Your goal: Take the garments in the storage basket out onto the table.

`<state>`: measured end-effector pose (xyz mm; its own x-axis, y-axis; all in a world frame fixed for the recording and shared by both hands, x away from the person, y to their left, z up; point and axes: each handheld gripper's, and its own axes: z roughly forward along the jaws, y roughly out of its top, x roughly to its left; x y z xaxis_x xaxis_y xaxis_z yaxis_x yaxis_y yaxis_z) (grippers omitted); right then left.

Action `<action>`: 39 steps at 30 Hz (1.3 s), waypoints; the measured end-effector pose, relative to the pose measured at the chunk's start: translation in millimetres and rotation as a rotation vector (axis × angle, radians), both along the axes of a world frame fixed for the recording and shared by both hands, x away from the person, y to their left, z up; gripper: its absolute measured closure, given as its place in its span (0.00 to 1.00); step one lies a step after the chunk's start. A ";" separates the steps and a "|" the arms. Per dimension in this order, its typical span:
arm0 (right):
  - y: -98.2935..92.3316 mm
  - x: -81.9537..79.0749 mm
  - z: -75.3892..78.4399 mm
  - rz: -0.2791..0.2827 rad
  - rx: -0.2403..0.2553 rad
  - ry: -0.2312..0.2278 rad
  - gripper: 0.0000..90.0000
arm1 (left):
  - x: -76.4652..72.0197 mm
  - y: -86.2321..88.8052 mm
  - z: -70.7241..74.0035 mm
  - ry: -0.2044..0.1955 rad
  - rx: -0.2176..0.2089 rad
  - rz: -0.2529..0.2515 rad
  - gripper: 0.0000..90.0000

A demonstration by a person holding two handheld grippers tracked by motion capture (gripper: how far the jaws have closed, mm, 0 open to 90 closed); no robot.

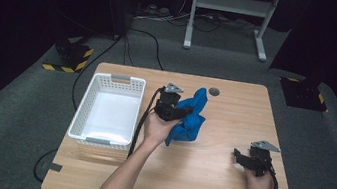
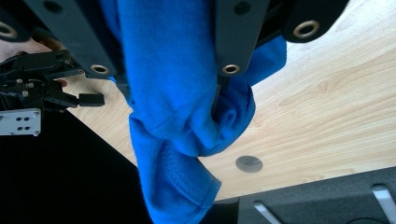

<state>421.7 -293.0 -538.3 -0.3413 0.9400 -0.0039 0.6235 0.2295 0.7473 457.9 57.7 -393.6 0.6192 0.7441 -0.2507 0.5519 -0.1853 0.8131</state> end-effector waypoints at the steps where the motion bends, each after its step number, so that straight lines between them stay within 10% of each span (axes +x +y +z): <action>1: 0.0 0.0 0.0 0.000 0.000 0.000 0.32 | -0.3 -1.2 -0.3 0.000 -0.002 -0.002 0.79; 39: 0.0 0.0 0.0 0.000 0.000 0.000 0.32 | 2.7 -21.7 -27.0 0.021 0.015 -0.023 0.79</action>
<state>421.6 -293.0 -538.3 -0.3414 0.9399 -0.0038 0.6236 0.2295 0.7473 460.6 36.0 -420.6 0.6308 0.7338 -0.2523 0.5642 -0.2105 0.7984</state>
